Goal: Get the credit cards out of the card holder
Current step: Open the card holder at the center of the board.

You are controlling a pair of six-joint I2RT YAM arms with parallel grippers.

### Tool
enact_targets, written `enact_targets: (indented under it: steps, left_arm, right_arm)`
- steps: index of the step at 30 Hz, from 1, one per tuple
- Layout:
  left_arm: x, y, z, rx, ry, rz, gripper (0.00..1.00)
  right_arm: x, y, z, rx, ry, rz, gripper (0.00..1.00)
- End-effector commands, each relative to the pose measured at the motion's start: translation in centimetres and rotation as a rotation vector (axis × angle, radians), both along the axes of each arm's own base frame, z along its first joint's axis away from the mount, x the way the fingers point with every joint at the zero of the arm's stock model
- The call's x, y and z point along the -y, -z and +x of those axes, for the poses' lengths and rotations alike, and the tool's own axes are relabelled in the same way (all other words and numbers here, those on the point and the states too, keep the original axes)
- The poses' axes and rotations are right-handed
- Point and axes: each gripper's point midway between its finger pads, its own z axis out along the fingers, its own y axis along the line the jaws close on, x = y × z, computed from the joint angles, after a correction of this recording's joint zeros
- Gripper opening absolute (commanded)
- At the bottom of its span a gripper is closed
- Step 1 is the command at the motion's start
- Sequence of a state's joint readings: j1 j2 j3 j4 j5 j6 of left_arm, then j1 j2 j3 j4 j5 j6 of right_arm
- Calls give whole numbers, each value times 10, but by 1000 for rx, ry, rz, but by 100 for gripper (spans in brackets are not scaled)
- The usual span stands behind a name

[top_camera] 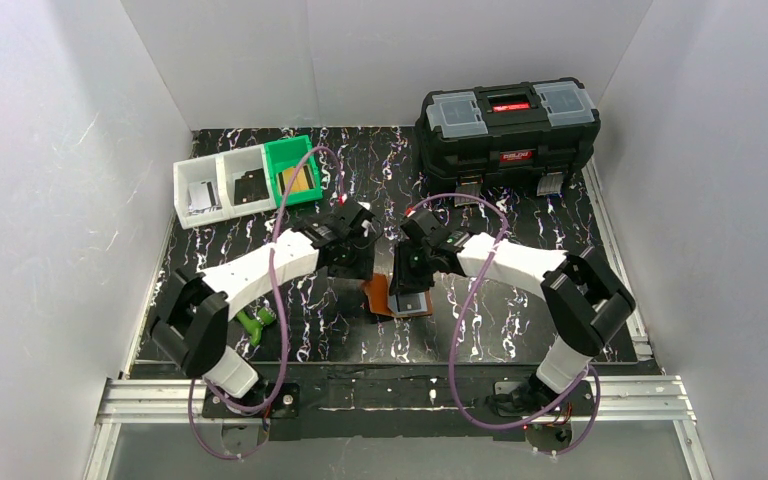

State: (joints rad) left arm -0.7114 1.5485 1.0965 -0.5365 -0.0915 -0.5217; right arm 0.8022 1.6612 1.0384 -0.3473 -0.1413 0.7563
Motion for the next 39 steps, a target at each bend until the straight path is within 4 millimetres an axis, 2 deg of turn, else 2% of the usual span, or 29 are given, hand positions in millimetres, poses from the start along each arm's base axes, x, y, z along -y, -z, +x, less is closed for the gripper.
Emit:
enact_targets:
  steps: [1, 5, 8, 13, 16, 17, 24, 30, 33, 39]
  left_arm:
    - [-20, -38, -2, 55, -35, 8, 49]
    - [-33, -47, -9, 52, -74, 9, 49]
    - [-32, -54, -16, 44, -74, -27, 48]
    - [-10, -62, -24, 3, -59, -160, 39]
    - [8, -60, -29, -48, -40, -241, 28]
    - [13, -58, -30, -62, -40, -262, 23]
    - [42, -48, -24, -140, -52, -381, 11]
    - [46, -31, -9, -179, -118, -414, 4]
    - [44, -12, -3, -212, -151, -396, 0]
    - [31, 26, -3, -277, -215, -316, 0]
  right_arm:
    - [-25, -15, 8, 23, -30, 61, 38]
    - [-34, -13, 9, 14, -46, 63, 38]
    - [-40, -6, 9, -4, -53, 56, 38]
    - [-45, 9, 8, -44, -50, 40, 39]
    - [-50, 13, 12, -36, -49, 56, 38]
    - [-46, 17, 8, -59, -48, 34, 38]
    - [-40, 8, 9, -27, -37, 35, 35]
    - [-38, 7, 6, -26, -36, 44, 34]
    - [-37, 5, 6, -20, -32, 50, 34]
    - [-33, 2, 4, -12, -23, 51, 33]
